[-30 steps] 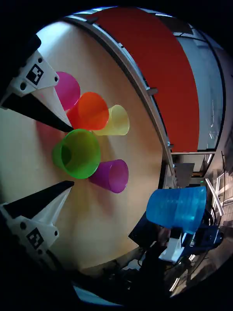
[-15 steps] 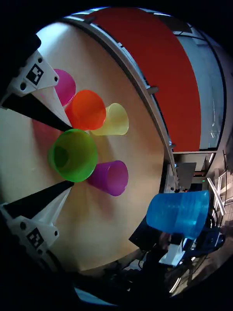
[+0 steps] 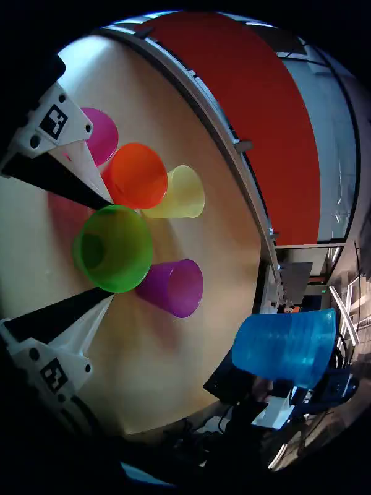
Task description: Pour water
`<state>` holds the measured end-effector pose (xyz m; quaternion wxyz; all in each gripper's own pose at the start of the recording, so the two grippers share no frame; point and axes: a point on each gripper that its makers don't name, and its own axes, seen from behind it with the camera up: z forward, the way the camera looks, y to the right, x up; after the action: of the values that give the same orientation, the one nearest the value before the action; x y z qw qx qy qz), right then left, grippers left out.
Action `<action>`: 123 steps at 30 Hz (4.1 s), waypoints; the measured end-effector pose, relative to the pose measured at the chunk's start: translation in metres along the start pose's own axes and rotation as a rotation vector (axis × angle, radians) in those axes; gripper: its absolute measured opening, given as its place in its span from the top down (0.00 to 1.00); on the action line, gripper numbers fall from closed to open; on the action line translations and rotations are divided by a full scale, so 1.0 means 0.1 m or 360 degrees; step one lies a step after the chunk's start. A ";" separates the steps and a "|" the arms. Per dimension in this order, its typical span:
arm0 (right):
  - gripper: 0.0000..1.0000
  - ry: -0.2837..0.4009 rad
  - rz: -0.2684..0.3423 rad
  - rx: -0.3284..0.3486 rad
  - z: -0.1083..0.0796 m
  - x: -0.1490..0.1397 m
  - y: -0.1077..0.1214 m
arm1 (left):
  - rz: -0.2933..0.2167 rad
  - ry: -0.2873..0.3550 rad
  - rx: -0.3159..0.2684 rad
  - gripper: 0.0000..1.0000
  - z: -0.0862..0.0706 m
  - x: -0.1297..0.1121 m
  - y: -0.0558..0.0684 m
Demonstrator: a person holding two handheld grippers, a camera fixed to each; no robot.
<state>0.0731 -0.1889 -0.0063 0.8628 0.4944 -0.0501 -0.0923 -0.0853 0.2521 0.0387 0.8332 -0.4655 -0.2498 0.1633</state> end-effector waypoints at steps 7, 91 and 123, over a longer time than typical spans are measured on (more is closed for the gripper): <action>0.11 -0.0001 0.0001 0.0002 0.00 0.00 0.00 | 0.0004 0.0010 0.0011 0.14 0.00 0.00 -0.01; 0.11 0.0029 -0.0048 0.0032 0.02 0.19 -0.22 | -0.0190 0.0681 0.0289 0.14 -1.09 0.87 -0.21; 0.11 0.0028 0.0008 0.0066 0.12 0.27 -0.27 | -0.0153 0.0732 0.0265 0.14 -1.20 0.94 -0.12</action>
<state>0.0942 -0.2185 -0.0237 0.8530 0.5129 -0.0456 -0.0847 0.0602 0.2101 0.0205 0.9104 -0.4079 -0.0611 0.0332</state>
